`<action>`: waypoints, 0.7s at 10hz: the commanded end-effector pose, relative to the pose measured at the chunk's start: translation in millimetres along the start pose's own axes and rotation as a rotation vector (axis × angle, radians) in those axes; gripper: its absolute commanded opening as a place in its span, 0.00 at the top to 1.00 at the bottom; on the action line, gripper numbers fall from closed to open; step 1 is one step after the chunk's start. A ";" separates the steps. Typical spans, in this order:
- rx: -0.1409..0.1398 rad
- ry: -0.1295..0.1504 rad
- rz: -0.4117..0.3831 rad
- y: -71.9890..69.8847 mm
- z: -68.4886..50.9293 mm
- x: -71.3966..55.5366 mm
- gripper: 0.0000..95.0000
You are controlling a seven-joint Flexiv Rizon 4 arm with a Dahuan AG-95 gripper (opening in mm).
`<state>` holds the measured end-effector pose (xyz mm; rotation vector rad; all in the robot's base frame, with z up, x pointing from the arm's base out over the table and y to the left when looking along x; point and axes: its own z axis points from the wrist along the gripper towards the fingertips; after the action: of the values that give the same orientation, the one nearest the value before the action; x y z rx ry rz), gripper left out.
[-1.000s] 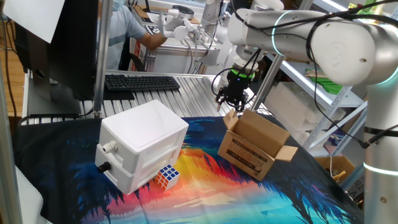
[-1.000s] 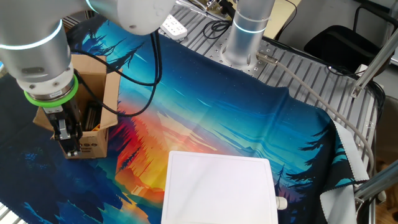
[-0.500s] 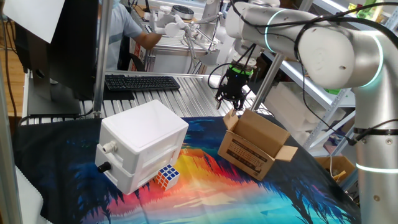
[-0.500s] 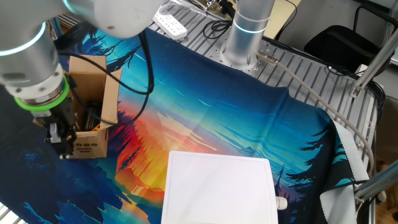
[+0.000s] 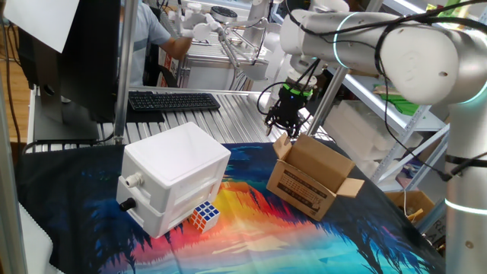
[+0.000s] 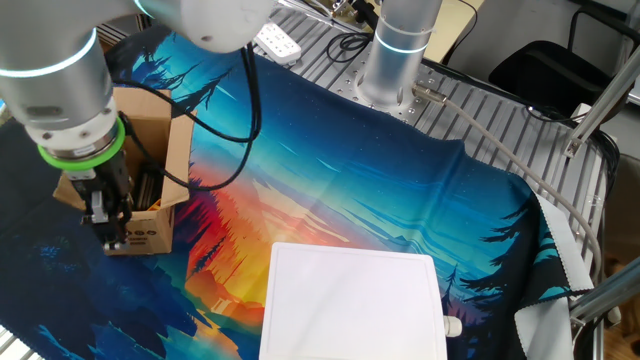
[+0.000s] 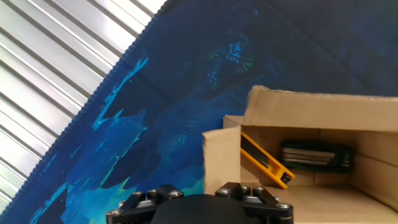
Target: Cover the box
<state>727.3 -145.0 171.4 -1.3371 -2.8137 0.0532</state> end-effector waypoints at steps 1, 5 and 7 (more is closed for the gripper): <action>0.006 -0.010 0.005 -0.6 0.2 0.3 0.40; 0.034 -0.030 -0.009 -0.8 -0.9 -2.4 0.20; 0.036 -0.033 -0.004 -4.4 -5.1 -8.8 0.20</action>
<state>728.3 -156.4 177.0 -1.3377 -2.8362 0.1361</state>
